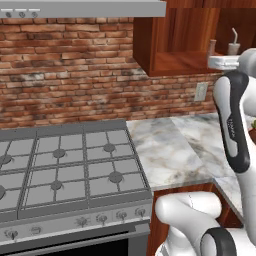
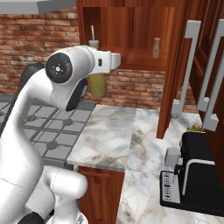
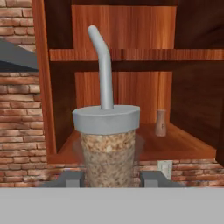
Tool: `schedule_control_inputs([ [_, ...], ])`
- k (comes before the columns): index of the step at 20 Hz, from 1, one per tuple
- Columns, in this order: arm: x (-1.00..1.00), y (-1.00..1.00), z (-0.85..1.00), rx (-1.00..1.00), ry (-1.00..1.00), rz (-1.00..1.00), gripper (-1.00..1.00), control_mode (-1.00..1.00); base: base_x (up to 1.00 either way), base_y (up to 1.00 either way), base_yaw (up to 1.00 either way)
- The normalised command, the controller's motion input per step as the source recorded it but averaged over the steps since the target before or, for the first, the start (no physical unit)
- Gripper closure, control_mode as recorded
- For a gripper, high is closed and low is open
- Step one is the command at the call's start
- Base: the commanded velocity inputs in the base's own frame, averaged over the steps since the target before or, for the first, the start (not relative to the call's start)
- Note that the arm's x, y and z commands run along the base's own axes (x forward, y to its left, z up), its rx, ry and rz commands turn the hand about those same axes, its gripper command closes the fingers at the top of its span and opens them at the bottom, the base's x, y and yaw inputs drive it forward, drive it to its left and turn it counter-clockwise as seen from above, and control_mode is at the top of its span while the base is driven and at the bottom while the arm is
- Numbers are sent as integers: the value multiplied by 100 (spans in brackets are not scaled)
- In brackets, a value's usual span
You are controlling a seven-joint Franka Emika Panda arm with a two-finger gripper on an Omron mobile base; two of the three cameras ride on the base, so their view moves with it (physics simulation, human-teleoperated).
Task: Retrieve the bottle and the shaker from the cabinet and place them next to the mixing bowl on the counter. Then add garlic from the fridge to the mixing bowl.
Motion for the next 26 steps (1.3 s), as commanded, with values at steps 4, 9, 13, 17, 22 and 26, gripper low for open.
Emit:
schedule_control_inputs([
  [4, -77, 56, 0, 0, 11, 0, 100, -100, 0, 0, 0],
  [9, -62, 61, -2, 0, 13, 0, 100, -100, 0, 0, 0],
  [13, -64, 52, -13, 2, 8, 0, 100, -100, 0, 0, 0],
  [17, -51, 53, -21, 2, 1, 0, 100, -100, 0, 0, 0],
  [22, -11, 45, -9, 3, -1, 0, 100, -100, 0, 0, 0],
  [26, 0, 3, 0, 7, -2, 0, 100, -100, 0, 0, 0],
])
